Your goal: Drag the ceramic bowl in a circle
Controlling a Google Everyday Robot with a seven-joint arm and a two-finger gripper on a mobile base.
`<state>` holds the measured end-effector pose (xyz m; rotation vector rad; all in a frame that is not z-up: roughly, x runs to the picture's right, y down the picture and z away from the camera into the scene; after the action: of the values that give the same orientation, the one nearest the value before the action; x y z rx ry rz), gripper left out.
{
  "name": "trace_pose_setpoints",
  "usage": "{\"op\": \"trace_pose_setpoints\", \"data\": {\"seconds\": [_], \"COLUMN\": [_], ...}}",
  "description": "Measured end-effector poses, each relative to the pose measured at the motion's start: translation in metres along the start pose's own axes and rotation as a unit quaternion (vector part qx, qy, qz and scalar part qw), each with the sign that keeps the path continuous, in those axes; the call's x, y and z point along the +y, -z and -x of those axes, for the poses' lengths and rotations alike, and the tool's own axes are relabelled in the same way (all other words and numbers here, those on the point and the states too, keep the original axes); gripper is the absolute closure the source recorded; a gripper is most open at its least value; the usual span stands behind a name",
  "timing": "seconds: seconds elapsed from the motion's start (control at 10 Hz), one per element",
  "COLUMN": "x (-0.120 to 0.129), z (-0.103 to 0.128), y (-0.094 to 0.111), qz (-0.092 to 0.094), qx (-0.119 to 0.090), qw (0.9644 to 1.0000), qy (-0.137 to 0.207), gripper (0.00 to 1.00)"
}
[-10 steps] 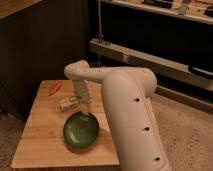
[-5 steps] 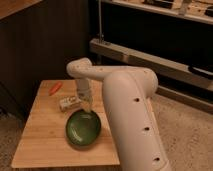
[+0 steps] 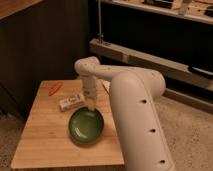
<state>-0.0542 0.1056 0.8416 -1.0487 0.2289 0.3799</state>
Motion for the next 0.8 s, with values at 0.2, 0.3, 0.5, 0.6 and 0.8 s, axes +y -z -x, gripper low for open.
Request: {"op": "trace_pose_setpoints", "data": {"seconds": [0.2,0.3,0.5,0.6,0.8], "x": [-0.016,-0.022,-0.025,-0.023,-0.015], "z": [-0.033,-0.055,-0.093,-0.11,-0.147], "y": [-0.001,-0.002,-0.001,0.0,0.001], "qz": [0.005,0.005,0.003,0.002,0.006], "qx": [-0.024,-0.037,-0.061,-0.071,-0.085], "qw": [0.9994,0.9984,0.9953,0.9936,0.9917], "qy": [-0.027,-0.043,-0.075,-0.088,-0.096], "gripper": [1.0,1.0,1.0,1.0,0.95]}}
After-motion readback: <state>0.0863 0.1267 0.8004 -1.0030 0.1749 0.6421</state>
